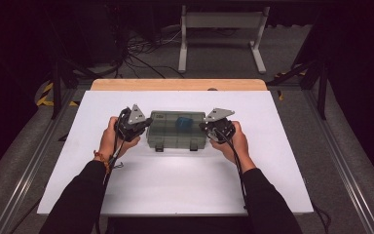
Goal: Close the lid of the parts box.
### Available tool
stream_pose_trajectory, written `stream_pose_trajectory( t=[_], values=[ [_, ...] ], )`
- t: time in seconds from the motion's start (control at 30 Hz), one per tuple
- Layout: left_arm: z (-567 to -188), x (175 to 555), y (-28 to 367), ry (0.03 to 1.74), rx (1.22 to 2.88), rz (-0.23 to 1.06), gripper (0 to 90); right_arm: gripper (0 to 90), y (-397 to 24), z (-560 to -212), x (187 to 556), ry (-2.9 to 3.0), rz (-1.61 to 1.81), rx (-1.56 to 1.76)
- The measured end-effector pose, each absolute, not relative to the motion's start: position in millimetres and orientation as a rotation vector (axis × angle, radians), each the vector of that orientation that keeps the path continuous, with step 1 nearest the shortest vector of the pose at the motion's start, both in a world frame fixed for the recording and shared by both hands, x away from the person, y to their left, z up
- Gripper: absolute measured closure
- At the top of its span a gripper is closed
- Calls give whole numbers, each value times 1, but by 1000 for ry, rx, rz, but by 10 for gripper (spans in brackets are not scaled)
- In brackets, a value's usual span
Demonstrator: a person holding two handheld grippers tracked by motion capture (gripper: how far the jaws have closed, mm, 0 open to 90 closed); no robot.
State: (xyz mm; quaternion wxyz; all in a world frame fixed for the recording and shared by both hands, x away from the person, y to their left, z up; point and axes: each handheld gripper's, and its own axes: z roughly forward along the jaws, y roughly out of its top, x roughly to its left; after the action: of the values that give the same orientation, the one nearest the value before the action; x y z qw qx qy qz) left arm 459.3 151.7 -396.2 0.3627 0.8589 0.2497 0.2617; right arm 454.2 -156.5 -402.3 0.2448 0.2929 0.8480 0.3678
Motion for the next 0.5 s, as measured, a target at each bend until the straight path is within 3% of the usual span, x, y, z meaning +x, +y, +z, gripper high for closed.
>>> stream_pose_trajectory(
  t=[0.5],
  values=[
    [-413,454,146,636,2234,633,900,900,-155,-410,447,2340,990,778]
  ],
)
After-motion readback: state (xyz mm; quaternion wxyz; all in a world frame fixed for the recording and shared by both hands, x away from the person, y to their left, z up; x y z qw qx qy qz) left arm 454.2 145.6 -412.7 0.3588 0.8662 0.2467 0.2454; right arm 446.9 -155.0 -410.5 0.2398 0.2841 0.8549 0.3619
